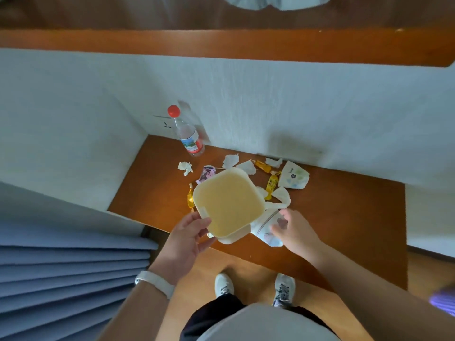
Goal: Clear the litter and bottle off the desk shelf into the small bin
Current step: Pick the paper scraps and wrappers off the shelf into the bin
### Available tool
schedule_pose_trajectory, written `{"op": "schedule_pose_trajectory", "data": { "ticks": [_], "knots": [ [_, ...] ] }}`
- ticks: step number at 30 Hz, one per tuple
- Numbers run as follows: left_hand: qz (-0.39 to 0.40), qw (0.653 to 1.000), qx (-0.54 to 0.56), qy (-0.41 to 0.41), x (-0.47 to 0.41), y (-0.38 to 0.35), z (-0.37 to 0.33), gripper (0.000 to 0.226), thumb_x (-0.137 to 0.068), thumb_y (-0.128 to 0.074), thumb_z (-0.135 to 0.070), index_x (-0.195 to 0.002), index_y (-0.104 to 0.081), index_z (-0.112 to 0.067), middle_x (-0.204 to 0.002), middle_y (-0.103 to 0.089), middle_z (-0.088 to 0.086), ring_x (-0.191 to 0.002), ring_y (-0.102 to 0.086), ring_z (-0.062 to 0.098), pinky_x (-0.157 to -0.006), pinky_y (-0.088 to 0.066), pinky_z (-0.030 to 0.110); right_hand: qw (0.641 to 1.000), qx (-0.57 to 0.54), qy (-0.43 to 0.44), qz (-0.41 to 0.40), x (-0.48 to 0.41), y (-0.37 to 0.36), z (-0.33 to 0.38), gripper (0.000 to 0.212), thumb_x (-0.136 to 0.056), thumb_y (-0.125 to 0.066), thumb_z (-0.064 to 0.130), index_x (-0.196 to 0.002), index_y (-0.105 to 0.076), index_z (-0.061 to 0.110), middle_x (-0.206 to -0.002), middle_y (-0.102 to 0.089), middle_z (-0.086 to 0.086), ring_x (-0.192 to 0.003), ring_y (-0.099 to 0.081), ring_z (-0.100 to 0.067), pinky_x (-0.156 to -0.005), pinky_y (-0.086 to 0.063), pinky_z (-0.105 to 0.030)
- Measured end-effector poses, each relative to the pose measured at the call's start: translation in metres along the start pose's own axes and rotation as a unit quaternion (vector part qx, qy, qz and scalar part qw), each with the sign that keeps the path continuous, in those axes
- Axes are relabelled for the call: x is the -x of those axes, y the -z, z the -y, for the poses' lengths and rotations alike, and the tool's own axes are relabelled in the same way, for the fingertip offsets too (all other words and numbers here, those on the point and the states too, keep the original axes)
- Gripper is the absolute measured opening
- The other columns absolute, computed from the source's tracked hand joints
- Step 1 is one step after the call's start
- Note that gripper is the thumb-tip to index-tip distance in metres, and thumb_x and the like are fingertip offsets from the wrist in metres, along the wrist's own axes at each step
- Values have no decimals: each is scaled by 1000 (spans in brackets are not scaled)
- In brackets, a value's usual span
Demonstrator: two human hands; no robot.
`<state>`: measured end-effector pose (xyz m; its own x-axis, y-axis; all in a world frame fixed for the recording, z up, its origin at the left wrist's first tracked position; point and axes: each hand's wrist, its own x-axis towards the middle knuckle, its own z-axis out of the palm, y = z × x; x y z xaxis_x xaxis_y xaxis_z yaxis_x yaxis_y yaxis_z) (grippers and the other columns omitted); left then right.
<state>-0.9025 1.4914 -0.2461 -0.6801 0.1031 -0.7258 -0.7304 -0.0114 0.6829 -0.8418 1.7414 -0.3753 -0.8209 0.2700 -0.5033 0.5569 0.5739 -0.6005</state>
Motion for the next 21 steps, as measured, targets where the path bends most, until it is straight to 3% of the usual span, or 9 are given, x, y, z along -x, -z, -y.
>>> {"op": "schedule_pose_trajectory", "data": {
  "ticks": [6, 10, 13, 15, 18, 21],
  "knots": [
    [-30, 999, 15, -6, 4, 9, 4, 22, -99, -59, -4, -120, -63, -2, -101, -76, 9, -107, -65, 29, -106, -51, 55, 990, 136, 22, -31, -6, -11, 4, 70, -78, -68, 57, -132, -41, 21, -118, -53, 1, -110, -53, -16, -88, -54, -33],
    [-34, 999, 21, -10, 2, 17, 8, 12, -98, -59, -4, -109, -65, -7, -97, -78, 8, -101, -68, 26, -109, -49, 57, 990, 143, -2, 2, -12, -12, 8, 78, -75, -71, 57, -135, -37, 21, -122, -53, 1, -113, -54, -17, -91, -54, -35],
    [-34, 999, 14, -12, 2, 19, 10, 15, -98, -60, -4, -112, -65, -6, -99, -79, 8, -100, -70, 25, -110, -49, 57, 993, 108, -39, 36, -16, -12, 9, 83, -71, -74, 54, -136, -36, 20, -123, -53, 0, -113, -57, -18, -91, -55, -37],
    [-31, 999, -3, -10, 3, 21, 10, 19, -98, -61, -6, -116, -65, -5, -108, -78, 12, -107, -69, 28, -110, -49, 57, 993, 88, -50, 69, -17, -10, 9, 74, -73, -74, 47, -132, -40, 18, -121, -57, 0, -110, -60, -17, -88, -56, -34],
    [-26, 999, -20, -9, 2, 24, 9, 22, -97, -63, -7, -119, -65, -6, -122, -75, 17, -119, -68, 33, -110, -49, 56, 992, 28, -45, 115, -12, -3, 12, 39, -82, -68, 29, -115, -51, 18, -110, -64, 1, -94, -62, -11, -78, -57, -26],
    [-11, 1000, -26, -12, 2, 24, 3, 21, -98, -63, -8, -118, -65, -9, -122, -74, 14, -116, -69, 29, -109, -51, 51, 990, -64, -20, 124, 0, 13, 23, 37, -87, -66, 25, -122, -53, 21, -105, -64, 8, -92, -61, -7, -67, -52, -17]
  ]
}}
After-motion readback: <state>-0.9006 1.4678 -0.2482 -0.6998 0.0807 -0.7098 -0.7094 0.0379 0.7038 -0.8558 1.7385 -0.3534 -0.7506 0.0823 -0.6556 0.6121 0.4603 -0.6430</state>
